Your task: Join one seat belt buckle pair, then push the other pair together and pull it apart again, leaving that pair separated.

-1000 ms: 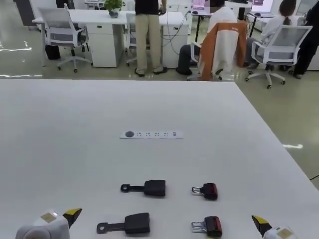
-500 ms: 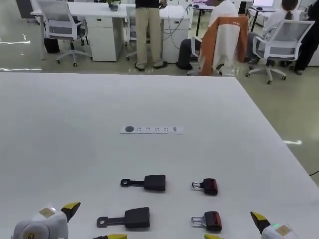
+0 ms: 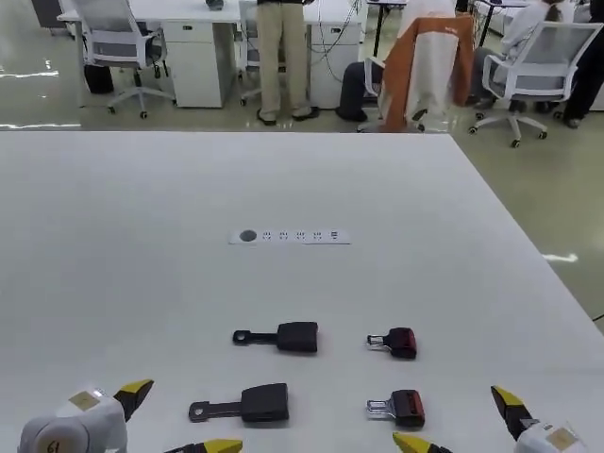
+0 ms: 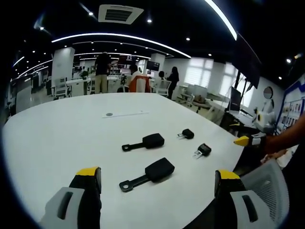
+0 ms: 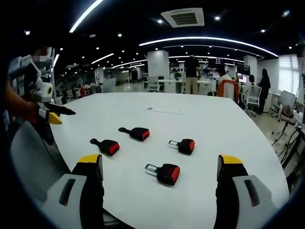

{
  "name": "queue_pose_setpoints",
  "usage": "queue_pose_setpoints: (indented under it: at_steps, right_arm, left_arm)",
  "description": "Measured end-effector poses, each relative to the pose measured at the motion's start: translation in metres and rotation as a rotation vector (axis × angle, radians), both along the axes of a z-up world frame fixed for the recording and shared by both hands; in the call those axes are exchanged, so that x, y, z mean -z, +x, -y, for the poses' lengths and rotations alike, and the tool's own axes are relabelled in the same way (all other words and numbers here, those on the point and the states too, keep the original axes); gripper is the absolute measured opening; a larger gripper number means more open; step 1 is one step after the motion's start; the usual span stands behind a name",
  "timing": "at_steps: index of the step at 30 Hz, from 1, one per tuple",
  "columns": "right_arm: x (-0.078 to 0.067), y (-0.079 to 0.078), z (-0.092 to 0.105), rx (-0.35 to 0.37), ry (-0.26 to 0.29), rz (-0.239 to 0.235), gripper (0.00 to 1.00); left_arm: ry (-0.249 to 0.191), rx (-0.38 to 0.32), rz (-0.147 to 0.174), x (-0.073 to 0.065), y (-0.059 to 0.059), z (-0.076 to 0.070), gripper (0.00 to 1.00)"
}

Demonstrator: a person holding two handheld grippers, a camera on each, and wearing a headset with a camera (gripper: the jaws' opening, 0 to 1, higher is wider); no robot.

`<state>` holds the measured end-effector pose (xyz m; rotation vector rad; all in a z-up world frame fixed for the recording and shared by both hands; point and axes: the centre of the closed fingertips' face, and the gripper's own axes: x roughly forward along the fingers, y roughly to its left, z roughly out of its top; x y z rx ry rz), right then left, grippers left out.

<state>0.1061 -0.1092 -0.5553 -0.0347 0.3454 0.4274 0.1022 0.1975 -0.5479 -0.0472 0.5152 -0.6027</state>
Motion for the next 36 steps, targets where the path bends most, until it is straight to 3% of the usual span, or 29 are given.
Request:
queue_pose_setpoints:
  at_steps: [3, 6, 15, 21, 22, 25, 30, 36]
  right_arm:
    - [0.0, -0.002, -0.001, -0.002, -0.002, 0.005, 1.0]
    - [0.001, -0.002, 0.0, 0.0, 0.001, 0.002, 1.0]
    - [0.002, 0.002, 0.002, -0.004, -0.001, 0.004, 1.0]
    - [0.004, 0.002, -0.001, -0.005, 0.001, 0.003, 0.99]
    - [0.003, 0.002, -0.002, -0.008, 0.004, 0.005, 0.99]
    - [0.004, 0.002, -0.002, -0.009, 0.003, 0.003, 0.99]
    - [0.003, 0.004, -0.004, -0.012, 0.005, 0.008, 0.99]
    - [0.007, 0.003, -0.008, -0.023, 0.002, -0.003, 0.99]
  left_arm:
    - [-0.003, -0.003, -0.001, 0.006, 0.001, -0.006, 1.0]
    - [-0.009, -0.009, 0.0, 0.0, -0.002, 0.0, 1.0]
    - [-0.009, -0.006, 0.011, 0.004, 0.004, -0.005, 1.0]
    - [-0.01, -0.003, 0.014, -0.004, 0.001, 0.003, 1.0]
    - [-0.007, -0.003, 0.013, 0.001, 0.003, -0.002, 1.0]
    - [-0.004, -0.002, 0.02, -0.004, 0.001, 0.001, 1.0]
    - [0.0, -0.001, 0.018, 0.004, 0.003, -0.007, 1.0]
    - [-0.003, -0.003, 0.017, 0.004, 0.003, -0.006, 1.0]
